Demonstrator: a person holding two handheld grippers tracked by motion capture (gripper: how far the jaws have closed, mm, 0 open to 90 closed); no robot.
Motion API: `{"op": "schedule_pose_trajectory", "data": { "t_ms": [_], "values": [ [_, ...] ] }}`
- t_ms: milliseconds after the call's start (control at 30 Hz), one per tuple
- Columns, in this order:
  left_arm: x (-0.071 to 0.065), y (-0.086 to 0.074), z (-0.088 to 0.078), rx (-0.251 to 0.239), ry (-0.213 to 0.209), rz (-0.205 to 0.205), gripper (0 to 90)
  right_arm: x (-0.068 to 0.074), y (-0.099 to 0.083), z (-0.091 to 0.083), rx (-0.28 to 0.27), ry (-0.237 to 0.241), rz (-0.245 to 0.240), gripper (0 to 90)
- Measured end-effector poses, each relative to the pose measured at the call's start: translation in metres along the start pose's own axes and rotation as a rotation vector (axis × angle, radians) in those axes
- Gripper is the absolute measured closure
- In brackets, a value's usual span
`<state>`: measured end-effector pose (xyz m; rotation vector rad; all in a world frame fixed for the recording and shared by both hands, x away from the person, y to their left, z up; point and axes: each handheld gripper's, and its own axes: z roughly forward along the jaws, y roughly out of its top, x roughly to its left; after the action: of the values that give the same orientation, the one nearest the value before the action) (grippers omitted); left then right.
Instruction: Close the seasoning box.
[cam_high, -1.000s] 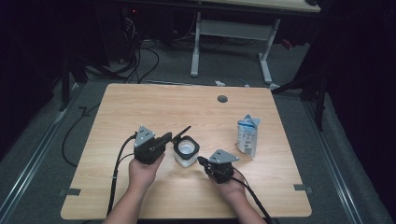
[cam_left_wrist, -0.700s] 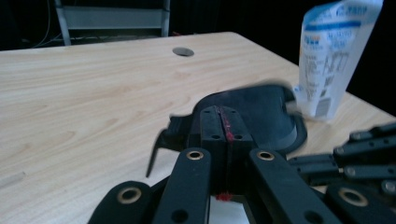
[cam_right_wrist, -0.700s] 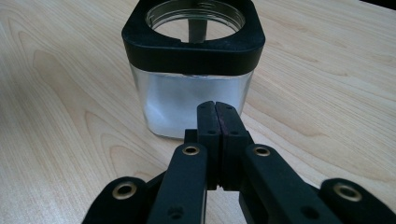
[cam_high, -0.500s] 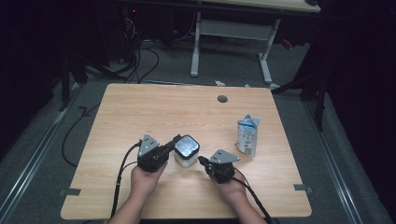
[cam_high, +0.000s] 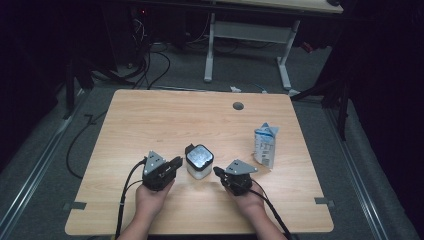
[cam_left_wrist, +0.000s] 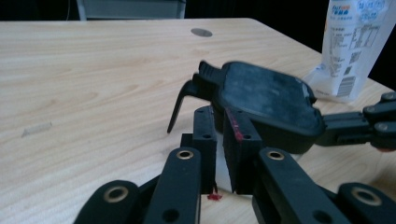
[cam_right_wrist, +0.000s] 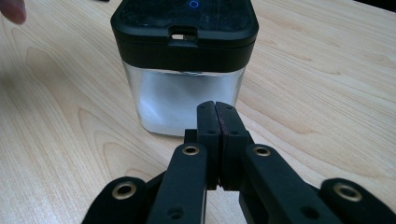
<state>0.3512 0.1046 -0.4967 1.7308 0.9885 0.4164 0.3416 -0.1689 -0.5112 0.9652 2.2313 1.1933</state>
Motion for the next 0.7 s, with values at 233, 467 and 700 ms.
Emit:
{"op": "schedule_pose_trajectory", "data": {
  "t_ms": [233,467,700],
  "values": [
    [-0.002,-0.012,0.002,0.037,0.021,0.013,68.7,-0.005,-0.002,-0.002,-0.002,-0.007,0.008,89.2],
    [-0.002,-0.017,0.008,0.083,0.032,-0.01,72.5,-0.008,-0.002,-0.002,-0.001,-0.011,0.018,89.2],
    [-0.009,-0.012,0.022,0.096,0.057,0.004,89.2,-0.011,-0.004,-0.003,0.0,-0.016,0.029,89.2]
  ]
}}
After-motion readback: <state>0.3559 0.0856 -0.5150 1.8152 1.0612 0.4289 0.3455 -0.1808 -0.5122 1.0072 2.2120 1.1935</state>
